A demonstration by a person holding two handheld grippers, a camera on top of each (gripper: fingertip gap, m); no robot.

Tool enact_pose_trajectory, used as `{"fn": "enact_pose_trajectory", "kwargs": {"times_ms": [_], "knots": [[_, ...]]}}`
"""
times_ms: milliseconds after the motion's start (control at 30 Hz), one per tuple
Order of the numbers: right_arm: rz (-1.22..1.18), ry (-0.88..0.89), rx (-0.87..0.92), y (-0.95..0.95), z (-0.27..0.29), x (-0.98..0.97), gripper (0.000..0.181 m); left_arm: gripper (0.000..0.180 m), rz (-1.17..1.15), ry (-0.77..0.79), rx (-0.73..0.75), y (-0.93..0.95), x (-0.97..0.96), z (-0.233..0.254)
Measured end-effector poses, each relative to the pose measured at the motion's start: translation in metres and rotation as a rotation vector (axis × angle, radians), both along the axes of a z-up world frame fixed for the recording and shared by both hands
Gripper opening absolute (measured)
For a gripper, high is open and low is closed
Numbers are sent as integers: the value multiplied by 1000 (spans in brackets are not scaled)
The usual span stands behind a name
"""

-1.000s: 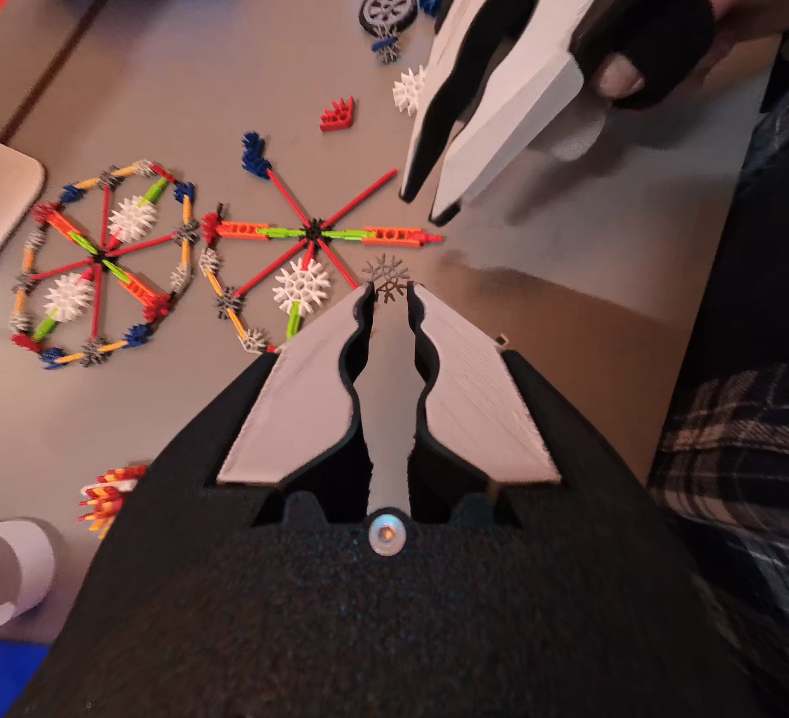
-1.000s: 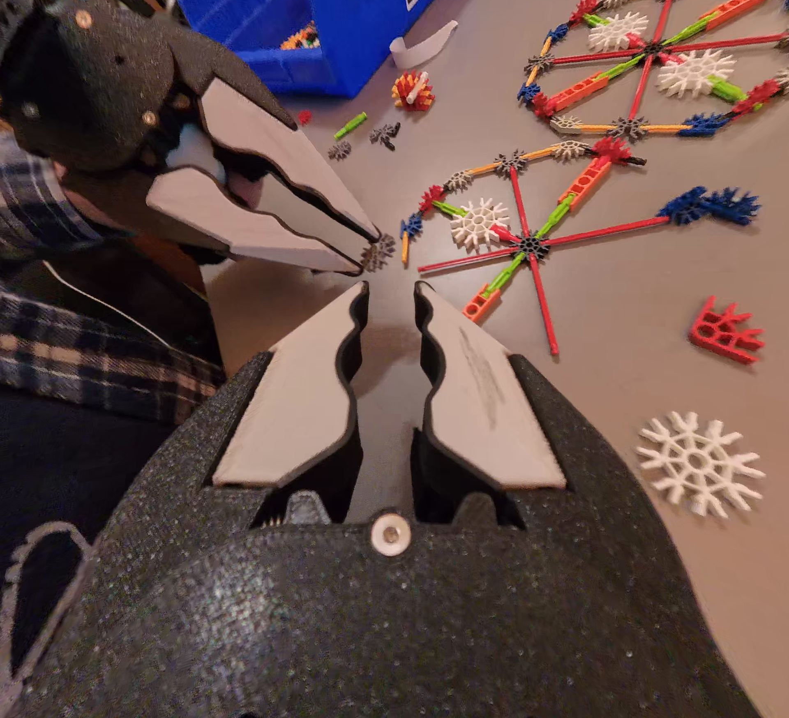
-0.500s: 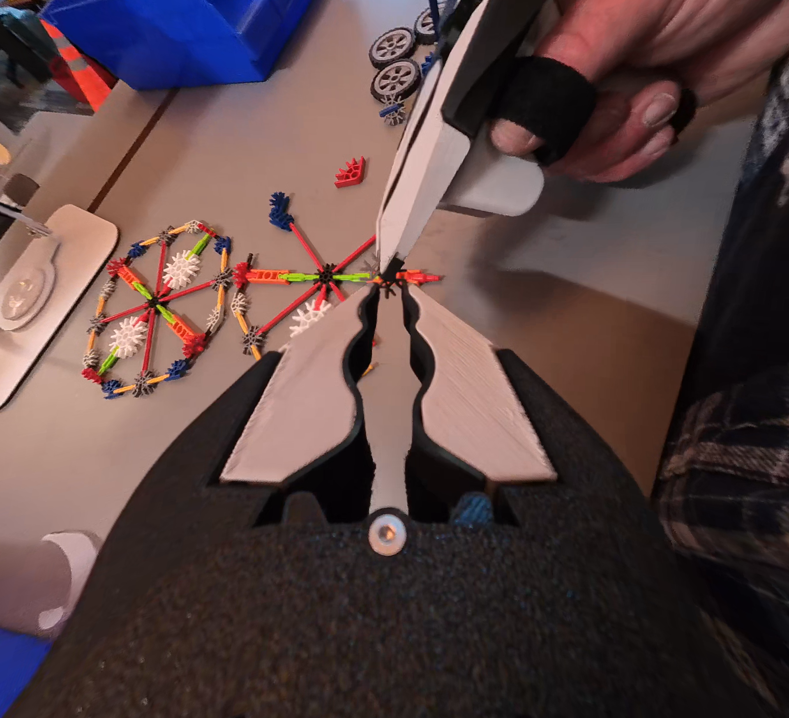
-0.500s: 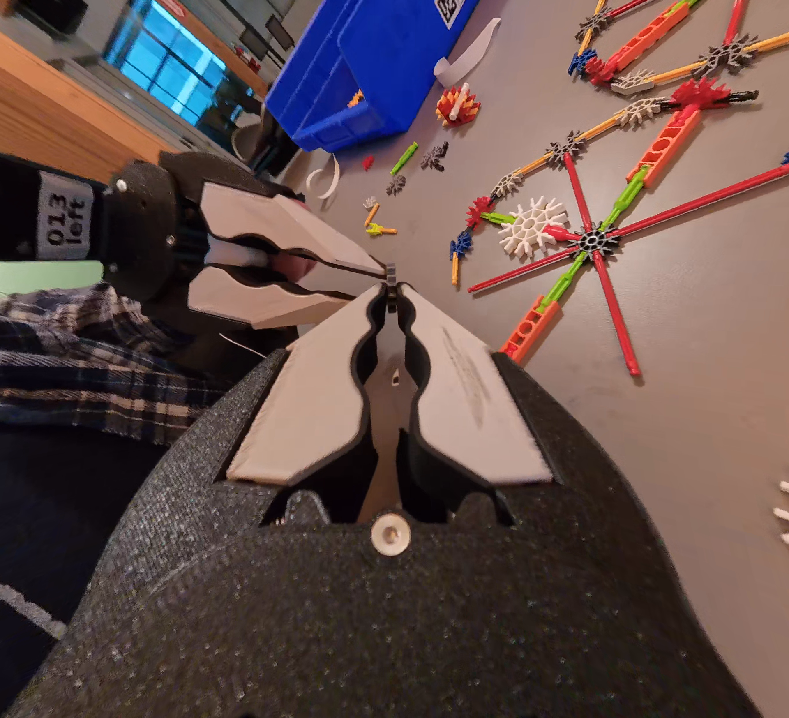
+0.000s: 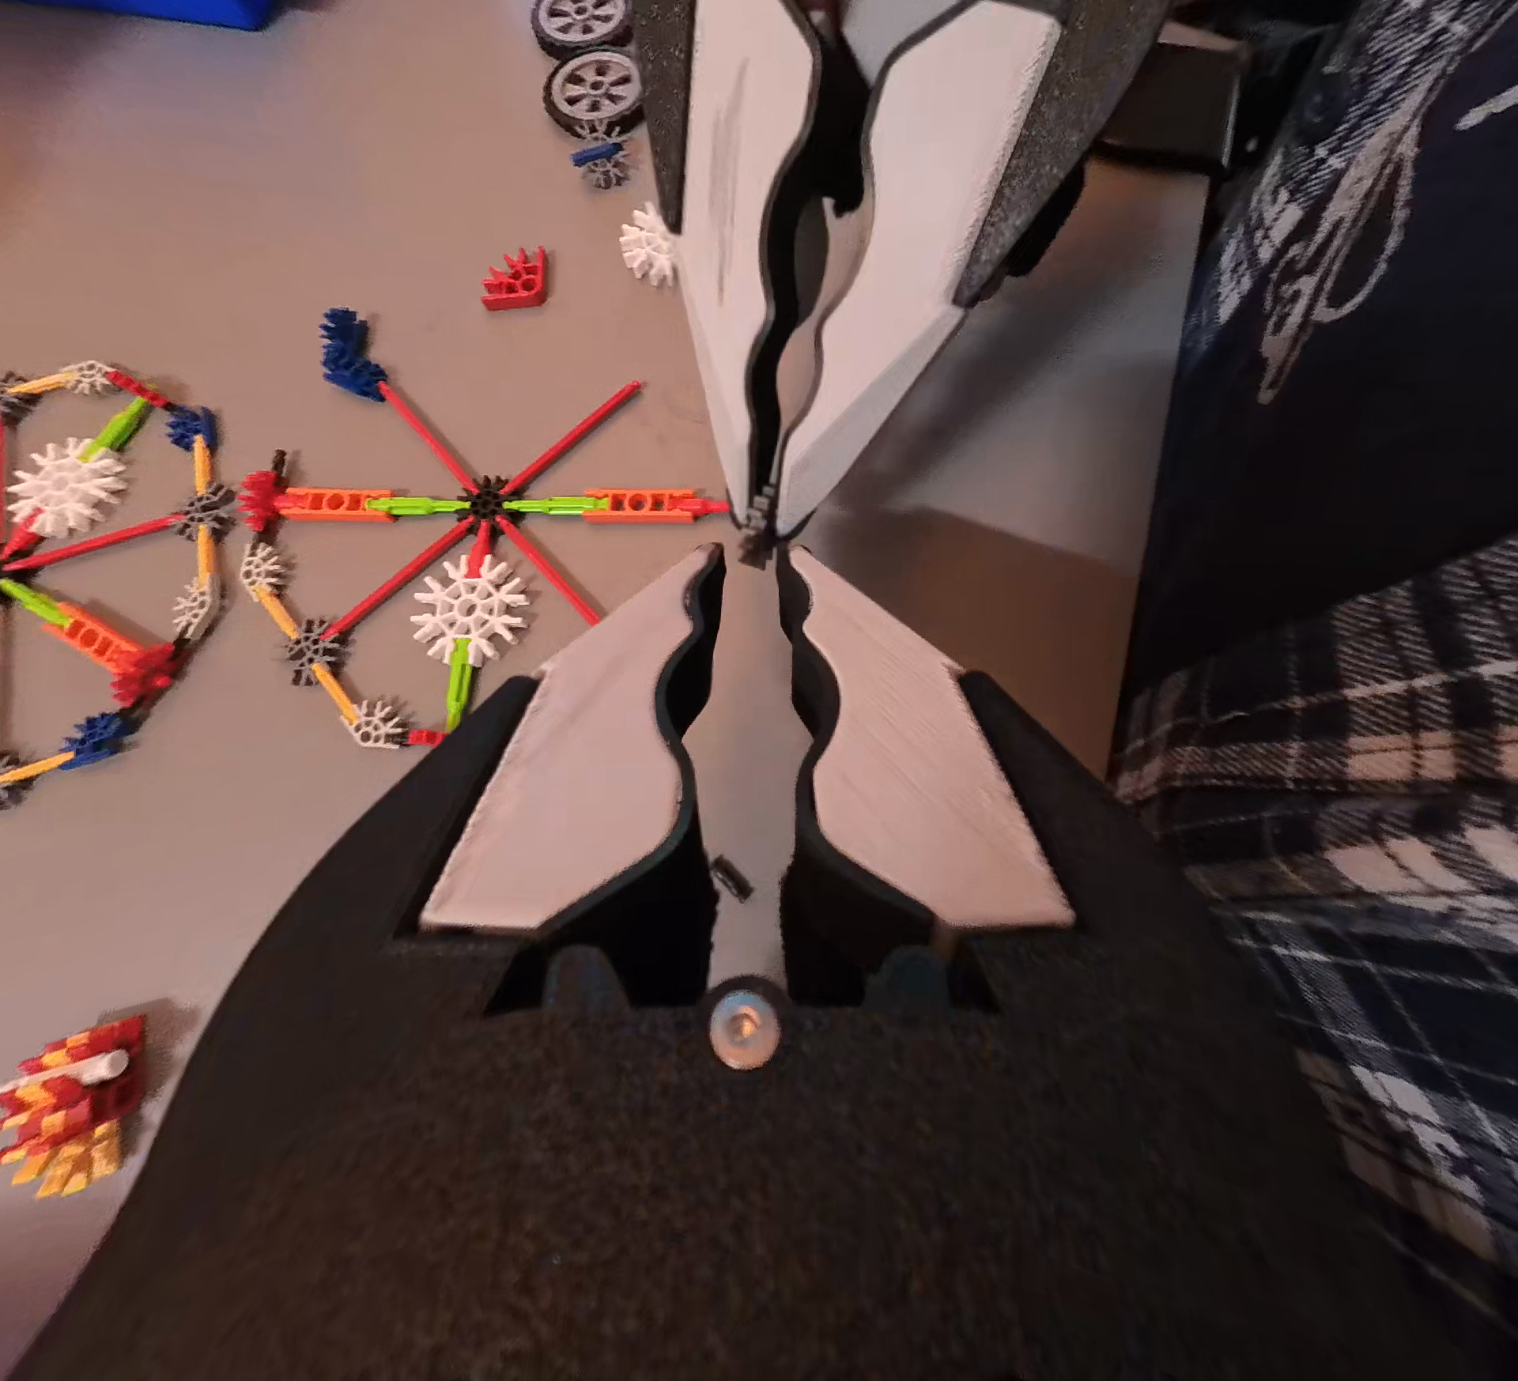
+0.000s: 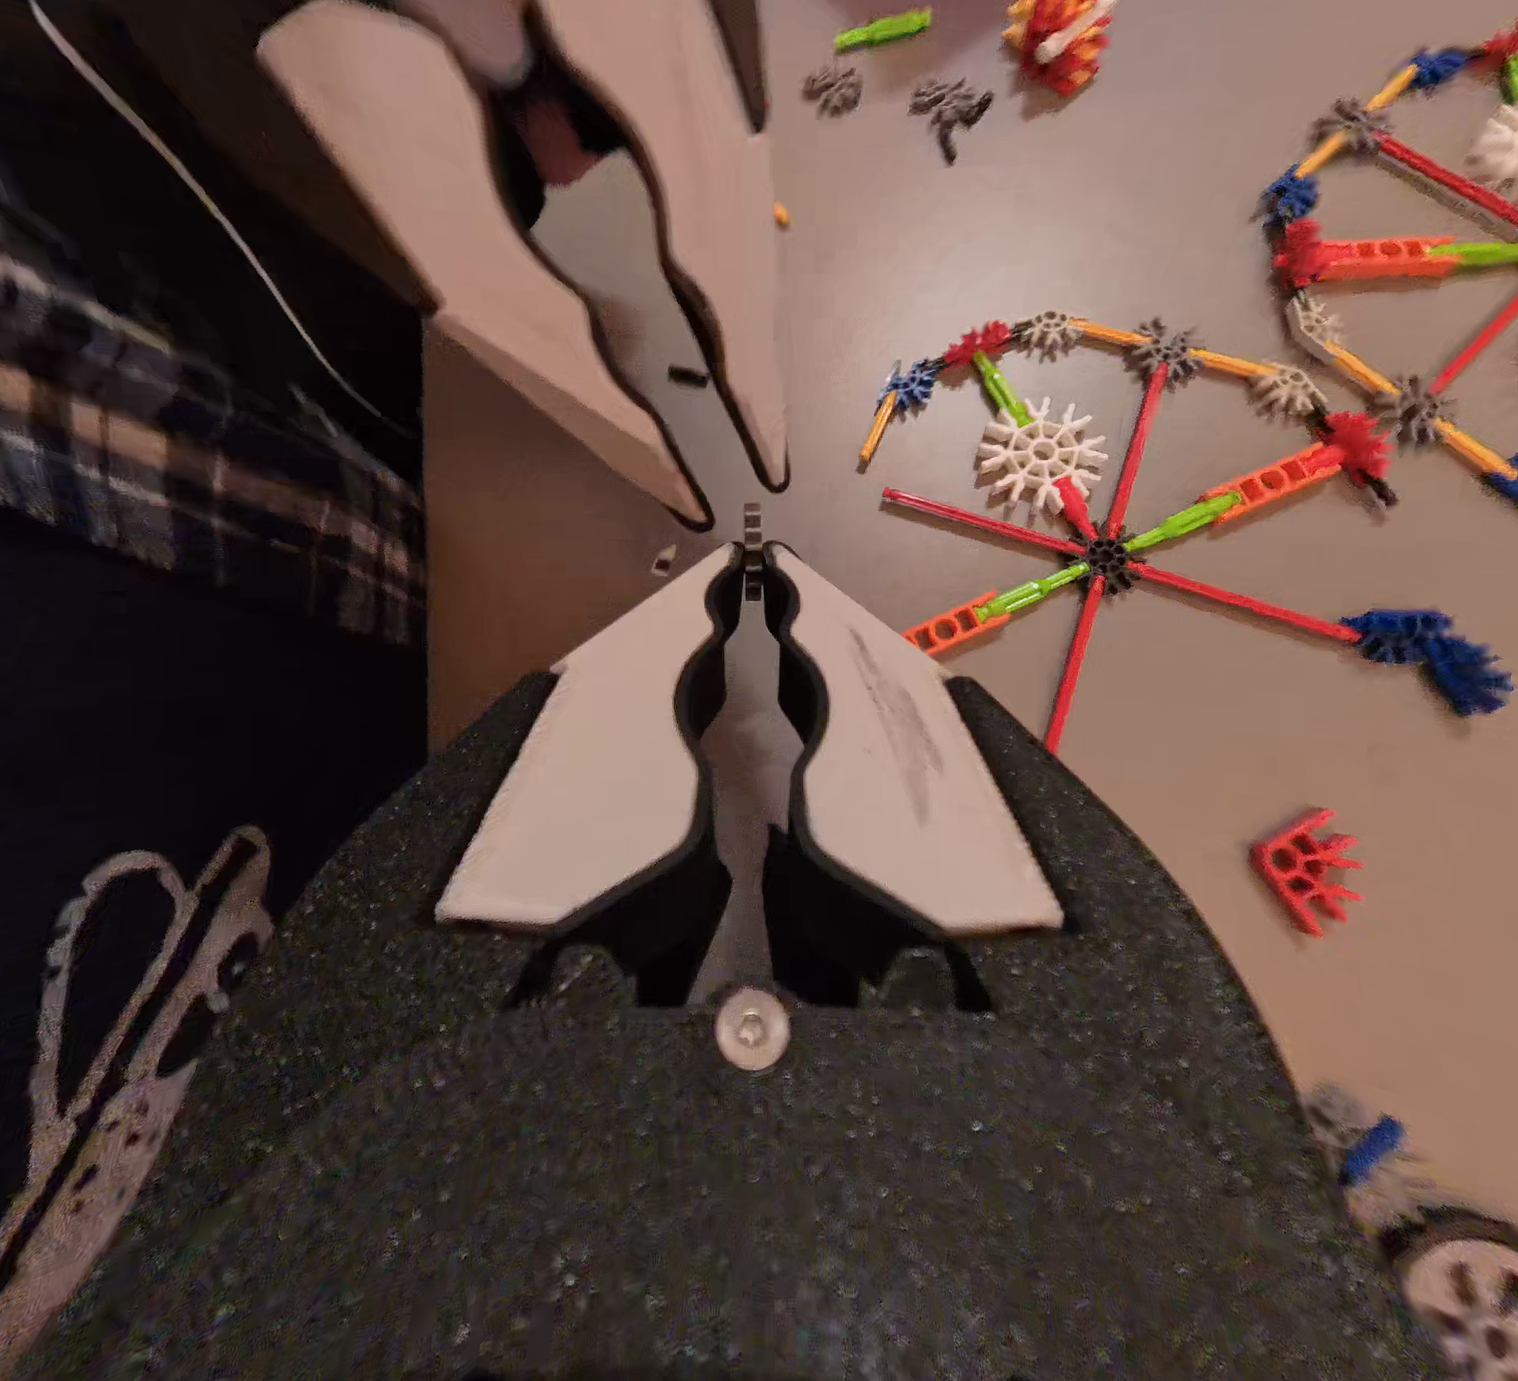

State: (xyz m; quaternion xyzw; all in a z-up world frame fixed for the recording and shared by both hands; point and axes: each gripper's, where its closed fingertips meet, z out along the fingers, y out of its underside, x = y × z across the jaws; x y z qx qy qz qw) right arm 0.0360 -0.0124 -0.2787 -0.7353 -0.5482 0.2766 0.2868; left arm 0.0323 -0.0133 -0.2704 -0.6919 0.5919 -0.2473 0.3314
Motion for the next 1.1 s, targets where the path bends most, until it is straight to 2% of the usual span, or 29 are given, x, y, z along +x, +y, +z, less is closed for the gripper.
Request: {"fn": "enact_pose_trajectory", "kwargs": {"times_ms": [167,333,433,500,767,933,1000,1100], "knots": [[81,-53,56,-9,-1,-2,3,3,-41,-5,-43,-9,2,-3],[-2,33,13,1,8,-3,9,1,49,-119,-117,-1,-1,6],[-117,109,-7,16,15,1,23,1,158,-248,-238,7,-5,14],[-175,132,42,26,21,7,32,1,236,-346,-333,13,-7,19],[-197,85,310,31,29,-3,38,1,367,-622,-649,22,-9,33],[-178,-10,466,32,23,-9,33,1,389,-676,-762,25,-10,35],[-175,-4,479,31,24,-13,22,1,381,-679,-788,23,-10,34],[-175,-2,477,32,24,-13,20,1,392,-692,-816,23,-11,32]]}}
